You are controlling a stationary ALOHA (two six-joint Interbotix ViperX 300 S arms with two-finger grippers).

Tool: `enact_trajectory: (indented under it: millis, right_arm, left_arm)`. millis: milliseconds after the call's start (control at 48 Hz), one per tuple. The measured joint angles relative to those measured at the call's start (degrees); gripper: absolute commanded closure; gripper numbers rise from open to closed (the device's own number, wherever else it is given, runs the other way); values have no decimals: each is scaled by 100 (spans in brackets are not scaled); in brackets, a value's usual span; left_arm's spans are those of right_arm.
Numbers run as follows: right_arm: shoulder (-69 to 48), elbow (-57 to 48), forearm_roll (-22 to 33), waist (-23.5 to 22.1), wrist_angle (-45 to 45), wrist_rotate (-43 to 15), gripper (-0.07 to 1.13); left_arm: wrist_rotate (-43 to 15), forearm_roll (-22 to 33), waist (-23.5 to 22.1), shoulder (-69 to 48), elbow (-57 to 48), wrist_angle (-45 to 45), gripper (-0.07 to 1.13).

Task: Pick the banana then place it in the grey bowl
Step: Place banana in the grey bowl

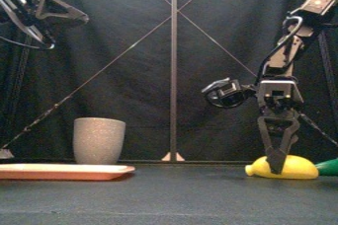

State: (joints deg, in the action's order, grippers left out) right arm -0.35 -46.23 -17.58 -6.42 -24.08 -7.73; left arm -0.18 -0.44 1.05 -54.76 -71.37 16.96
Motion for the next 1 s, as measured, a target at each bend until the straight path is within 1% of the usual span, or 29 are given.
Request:
enact_trajectory:
  millis: [125, 292, 438, 604, 812, 917, 1000]
  right_arm:
    - [-9, 220, 0, 79, 97, 18, 50]
    - [-9, 888, 149, 70, 694, 35, 50]
    - [0, 1635, 615, 26, 1723, 62, 50]
    - [404, 2224, 888, -132, 3085, 18, 50]
    - [1248, 3006, 826, -475, 4535, 9, 50]
    - [1714, 3489, 650, -598, 4939, 18, 50]
    - [2021, 3841, 571, -668, 5054, 18, 50]
  left_arm:
    - [0, 0, 0, 0, 9, 0, 104]
    - [0, 0, 0, 0, 9, 18, 104]
    - [0, -9, 9, 0, 9, 18, 104]
    - [0, -9, 26, 0, -9, 26, 104]
    - [0, -9, 132, 0, -62, 26, 104]
    - [0, 18, 185, 0, -70, 26, 104]
    - [0, 18, 193, 0, -62, 26, 104]
